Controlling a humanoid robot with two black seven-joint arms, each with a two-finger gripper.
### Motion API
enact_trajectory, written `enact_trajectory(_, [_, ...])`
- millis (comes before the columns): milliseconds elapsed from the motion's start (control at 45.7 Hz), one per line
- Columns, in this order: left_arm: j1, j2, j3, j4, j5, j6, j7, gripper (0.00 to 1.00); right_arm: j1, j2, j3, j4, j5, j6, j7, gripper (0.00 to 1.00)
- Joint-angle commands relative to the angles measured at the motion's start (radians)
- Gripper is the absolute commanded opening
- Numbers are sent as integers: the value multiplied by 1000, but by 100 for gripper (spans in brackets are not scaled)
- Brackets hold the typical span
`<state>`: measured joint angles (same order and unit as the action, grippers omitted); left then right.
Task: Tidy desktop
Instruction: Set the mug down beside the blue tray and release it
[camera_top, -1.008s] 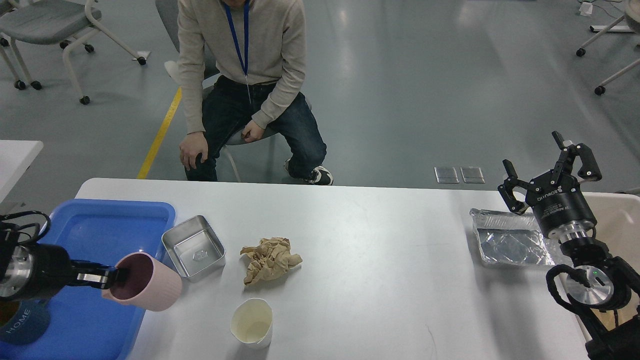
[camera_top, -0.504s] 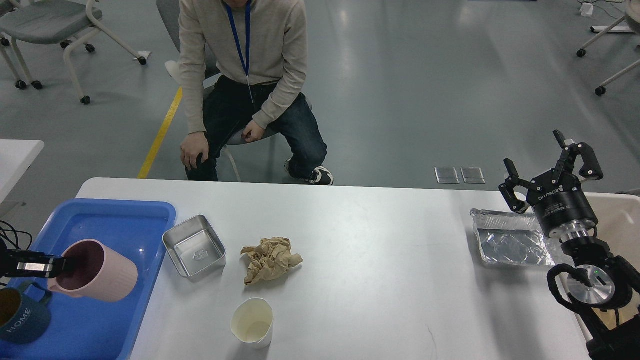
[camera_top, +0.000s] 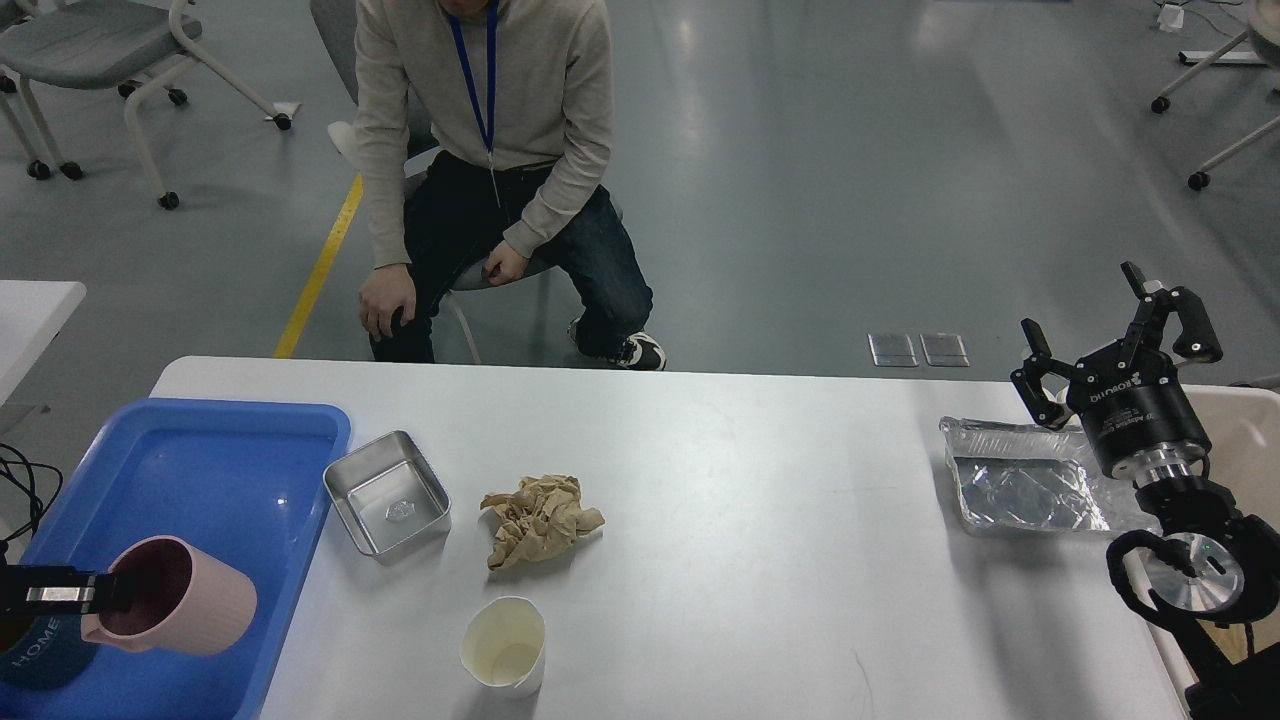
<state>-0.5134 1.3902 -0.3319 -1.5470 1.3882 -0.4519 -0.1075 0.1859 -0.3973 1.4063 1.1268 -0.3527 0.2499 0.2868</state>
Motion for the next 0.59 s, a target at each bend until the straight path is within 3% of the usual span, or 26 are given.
enact_trajectory(0, [9,-3,54,38,0,53,-14,3,0,0,0,-2,0,2,0,100])
enact_trajectory(153, [10,-34,105,67,-1,99,-14,3,0,6,0,-2,0,0,0,100])
enact_trajectory(570, [29,-134,109,225,0,107,-17,5,-2,3,0,-2,0,0,0,100])
